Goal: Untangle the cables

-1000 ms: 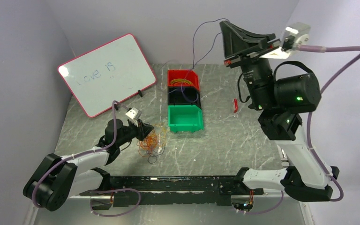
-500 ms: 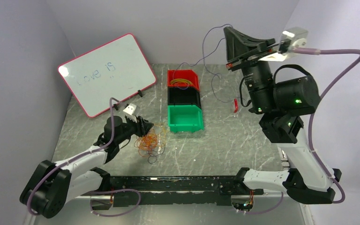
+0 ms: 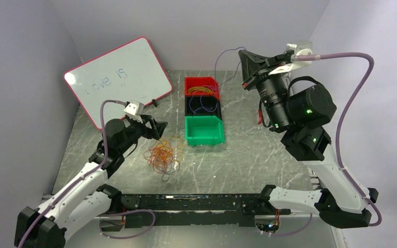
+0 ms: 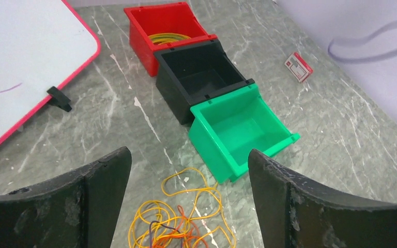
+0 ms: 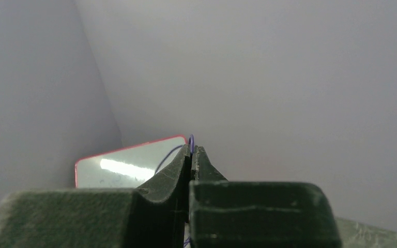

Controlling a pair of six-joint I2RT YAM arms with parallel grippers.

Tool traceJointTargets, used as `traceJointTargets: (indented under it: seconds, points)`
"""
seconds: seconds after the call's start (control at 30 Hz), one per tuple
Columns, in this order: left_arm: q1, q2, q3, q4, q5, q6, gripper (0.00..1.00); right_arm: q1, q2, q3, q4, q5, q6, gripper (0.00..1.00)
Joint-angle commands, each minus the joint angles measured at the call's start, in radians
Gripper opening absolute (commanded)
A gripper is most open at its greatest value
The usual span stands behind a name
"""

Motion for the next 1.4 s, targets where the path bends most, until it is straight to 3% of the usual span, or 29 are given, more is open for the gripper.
traceJointTargets:
  seconds: [0.0, 0.4, 0.57, 1.37]
  points:
    - [-0.001, -0.059, 0.075, -0.121, -0.028, 0.019, 0.88, -0.004, 0.018, -0.005, -0.097, 0.014, 0.034, 0.00]
    - [-0.001, -0.004, 0.305, -0.328, 0.067, 0.089, 0.87, -0.005, 0.061, -0.039, -0.172, 0.057, 0.063, 0.00]
    - [-0.001, 0.032, 0.363, -0.407, 0.014, 0.097, 0.86, -0.025, 0.087, -0.048, -0.170, 0.058, 0.064, 0.00]
    - [-0.001, -0.040, 0.318, -0.587, -0.130, 0.052, 0.83, -0.265, 0.311, 0.124, -0.151, -0.172, 0.119, 0.00]
